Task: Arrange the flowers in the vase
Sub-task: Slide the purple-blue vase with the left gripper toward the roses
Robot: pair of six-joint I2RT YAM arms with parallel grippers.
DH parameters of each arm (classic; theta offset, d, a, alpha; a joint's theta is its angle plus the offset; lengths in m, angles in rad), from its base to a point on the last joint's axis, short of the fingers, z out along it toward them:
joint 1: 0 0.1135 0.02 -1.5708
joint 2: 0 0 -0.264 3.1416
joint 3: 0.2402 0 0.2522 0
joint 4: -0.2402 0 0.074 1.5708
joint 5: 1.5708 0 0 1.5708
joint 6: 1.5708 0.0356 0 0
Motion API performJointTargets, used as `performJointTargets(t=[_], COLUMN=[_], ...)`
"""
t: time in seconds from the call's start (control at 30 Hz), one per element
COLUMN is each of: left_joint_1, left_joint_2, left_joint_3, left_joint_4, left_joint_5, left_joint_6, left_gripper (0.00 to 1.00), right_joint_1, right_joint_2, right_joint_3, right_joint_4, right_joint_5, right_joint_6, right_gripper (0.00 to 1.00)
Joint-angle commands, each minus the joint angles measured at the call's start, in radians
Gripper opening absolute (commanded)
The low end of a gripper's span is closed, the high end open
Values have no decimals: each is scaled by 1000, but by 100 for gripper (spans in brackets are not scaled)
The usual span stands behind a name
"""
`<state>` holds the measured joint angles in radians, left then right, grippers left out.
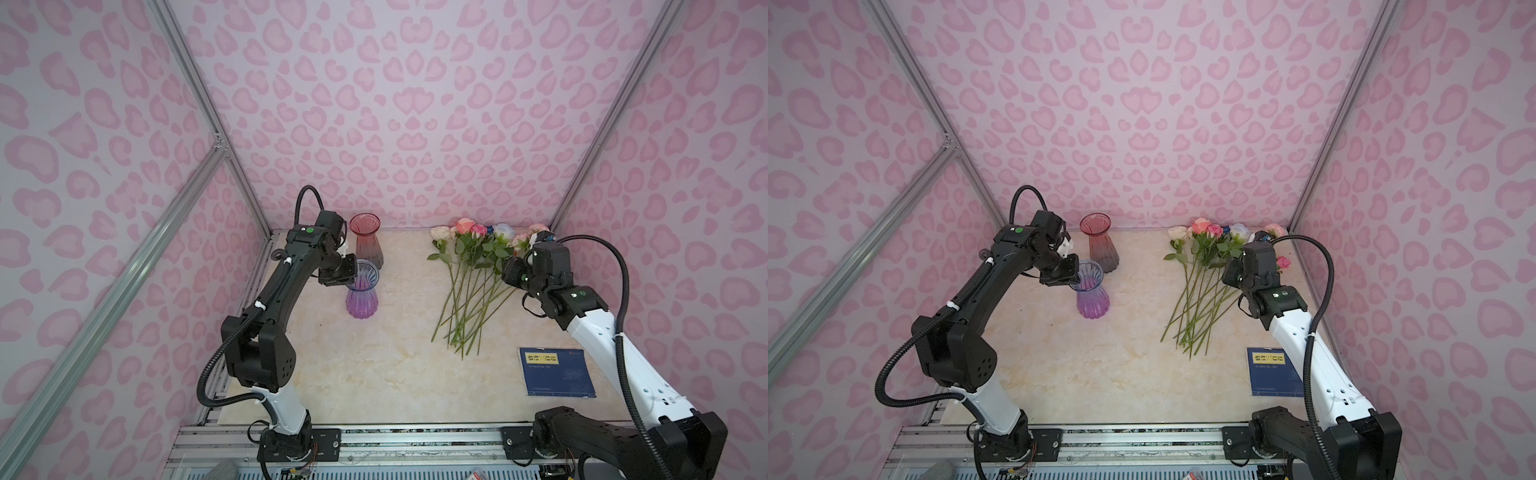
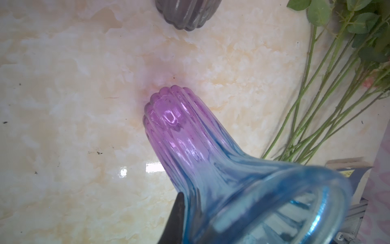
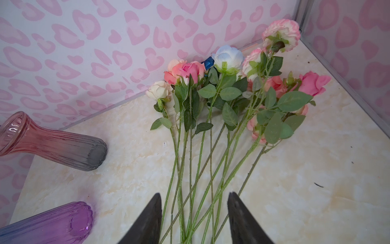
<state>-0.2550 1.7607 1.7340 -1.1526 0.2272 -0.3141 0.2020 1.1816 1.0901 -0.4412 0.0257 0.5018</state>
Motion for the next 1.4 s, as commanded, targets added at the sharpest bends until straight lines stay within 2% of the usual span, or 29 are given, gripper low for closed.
performJointTargets(t=[0.0, 0.3, 0.53, 0.6, 0.67, 0.77, 0.93, 1.03, 1.17, 1.27, 1.37], left_joint_1=[-37, -238, -271, -271, -271, -271, -271, -271, -263, -257, -256], left_joint_2=[-7, 62, 131, 154, 178, 195, 217, 202, 158, 127, 113], left_joint_3=[-5, 75, 136, 166, 200, 225, 285, 320, 382, 418, 454], left_joint_4=[1, -28, -59, -77, -96, -105, -123, -128, -129, -116, -132], left_joint_5=[99, 60, 94, 71, 60, 47, 36, 16, -18, -13, -6], left_joint_6=[-8, -45, -42, -41, -36, -27, -22, -19, -8, -3, 3], left_gripper=[4, 3, 3, 5, 16, 26, 30, 47, 65, 72, 74], right_joint_1=[2, 31, 36, 37, 37, 36, 35, 35, 34, 34, 31], right_joint_2=[-2, 9, 0, -2, -3, -5, 5, 13, 25, 56, 84], right_joint_3=[2, 54, 64, 62, 64, 60, 56, 67, 62, 79, 102], right_joint_4=[-10, -43, -65, -74, -82, -84, -82, -93, -85, -104, -128], right_joint_5=[14, 33, 49, 55, 59, 63, 63, 65, 77, 93, 109], right_joint_6=[-4, 3, -21, -27, -33, -38, -49, -68, -102, -110, -105], right_gripper=[51, 52, 52, 53, 54, 55, 56, 60, 72, 73, 70])
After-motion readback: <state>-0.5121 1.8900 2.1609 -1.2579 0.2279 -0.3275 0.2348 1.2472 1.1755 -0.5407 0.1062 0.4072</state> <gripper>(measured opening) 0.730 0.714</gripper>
